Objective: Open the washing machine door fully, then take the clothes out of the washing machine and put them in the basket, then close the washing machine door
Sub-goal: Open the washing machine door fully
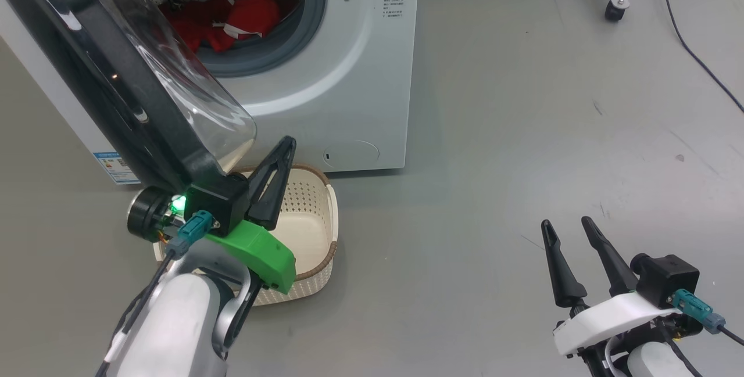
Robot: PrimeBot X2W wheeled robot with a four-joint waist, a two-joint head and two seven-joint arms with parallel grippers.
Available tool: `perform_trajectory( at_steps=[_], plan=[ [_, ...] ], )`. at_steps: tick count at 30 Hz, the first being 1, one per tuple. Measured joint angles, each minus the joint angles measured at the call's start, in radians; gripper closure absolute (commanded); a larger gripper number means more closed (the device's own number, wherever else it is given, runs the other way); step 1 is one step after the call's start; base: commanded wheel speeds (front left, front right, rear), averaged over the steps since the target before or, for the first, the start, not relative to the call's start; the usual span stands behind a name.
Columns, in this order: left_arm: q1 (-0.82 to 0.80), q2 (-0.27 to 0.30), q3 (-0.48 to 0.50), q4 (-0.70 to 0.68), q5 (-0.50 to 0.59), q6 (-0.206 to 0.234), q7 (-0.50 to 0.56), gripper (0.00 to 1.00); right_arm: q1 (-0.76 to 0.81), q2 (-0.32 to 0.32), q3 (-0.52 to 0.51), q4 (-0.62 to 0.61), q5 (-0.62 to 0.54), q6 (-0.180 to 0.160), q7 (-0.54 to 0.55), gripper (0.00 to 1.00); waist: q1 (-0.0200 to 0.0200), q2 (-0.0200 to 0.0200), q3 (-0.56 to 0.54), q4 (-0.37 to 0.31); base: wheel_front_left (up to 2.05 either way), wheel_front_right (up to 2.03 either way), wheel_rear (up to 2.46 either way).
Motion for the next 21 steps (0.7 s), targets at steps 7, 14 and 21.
perform_trajectory(
  at_steps=[7, 14, 21],
  plan=[
    [0.028, -0.005, -0.002, 0.068, -0.022, 0.013, 0.076, 1.00, 0.000, 0.009, -0.011, 0.002, -0.001, 0.000, 0.000, 0.00, 0.0000, 0.0000, 0.005, -0.007, 0.00, 0.00, 0.00],
    [0.028, -0.007, 0.017, 0.109, -0.029, 0.051, 0.103, 1.00, 0.000, 0.011, -0.015, 0.008, -0.002, 0.001, 0.000, 0.00, 0.0000, 0.0000, 0.007, -0.009, 0.00, 0.00, 0.00],
    [0.028, -0.010, 0.063, 0.158, -0.059, 0.087, 0.119, 1.00, 0.000, 0.018, -0.021, 0.014, -0.010, 0.003, 0.000, 0.00, 0.0000, 0.0000, 0.006, -0.011, 0.00, 0.00, 0.00]
  ],
)
